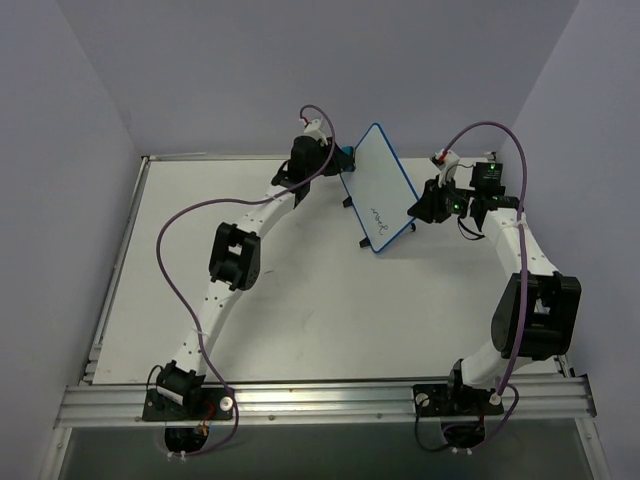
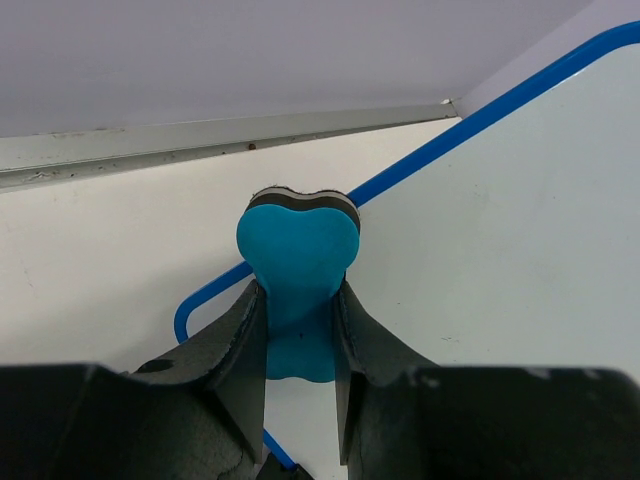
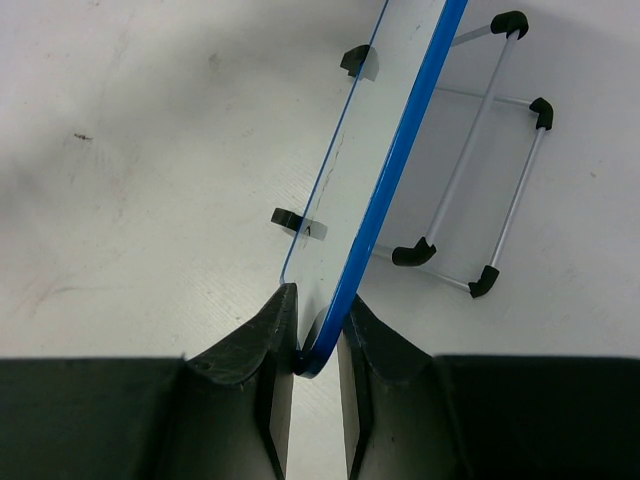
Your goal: Erase the whiteboard
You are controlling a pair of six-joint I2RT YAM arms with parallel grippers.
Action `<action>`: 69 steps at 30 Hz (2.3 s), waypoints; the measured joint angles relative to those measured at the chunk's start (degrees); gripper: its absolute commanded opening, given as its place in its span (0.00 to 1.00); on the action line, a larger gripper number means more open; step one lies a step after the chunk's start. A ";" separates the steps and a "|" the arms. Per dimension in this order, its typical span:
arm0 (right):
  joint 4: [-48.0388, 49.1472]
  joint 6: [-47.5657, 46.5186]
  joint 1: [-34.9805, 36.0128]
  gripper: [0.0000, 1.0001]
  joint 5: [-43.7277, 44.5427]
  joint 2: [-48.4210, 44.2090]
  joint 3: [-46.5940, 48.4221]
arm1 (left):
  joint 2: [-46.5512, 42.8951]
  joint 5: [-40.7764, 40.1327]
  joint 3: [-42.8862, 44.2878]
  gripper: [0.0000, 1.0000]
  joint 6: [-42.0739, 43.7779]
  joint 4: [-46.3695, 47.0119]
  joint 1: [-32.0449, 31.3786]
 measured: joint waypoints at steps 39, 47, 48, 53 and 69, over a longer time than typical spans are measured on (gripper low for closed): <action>-0.26 2.54 0.00 0.00 1.01 -0.17 0.00 | -26.51 7.63 -46.80 0.02 2.69 16.39 -12.66; -0.24 2.47 0.00 0.00 1.60 -0.17 0.00 | -29.31 3.58 -52.68 0.02 2.45 19.17 -14.58; -0.20 2.43 0.00 0.00 1.60 -0.17 0.00 | -29.31 3.52 -52.72 0.02 2.12 19.19 -14.45; 0.11 2.38 0.17 0.00 1.42 -0.17 0.02 | -28.46 3.63 -52.19 0.02 -0.35 17.79 -12.90; 0.39 3.04 0.26 0.00 1.46 -0.17 0.04 | -21.18 3.30 -43.39 0.02 -2.47 9.51 -8.68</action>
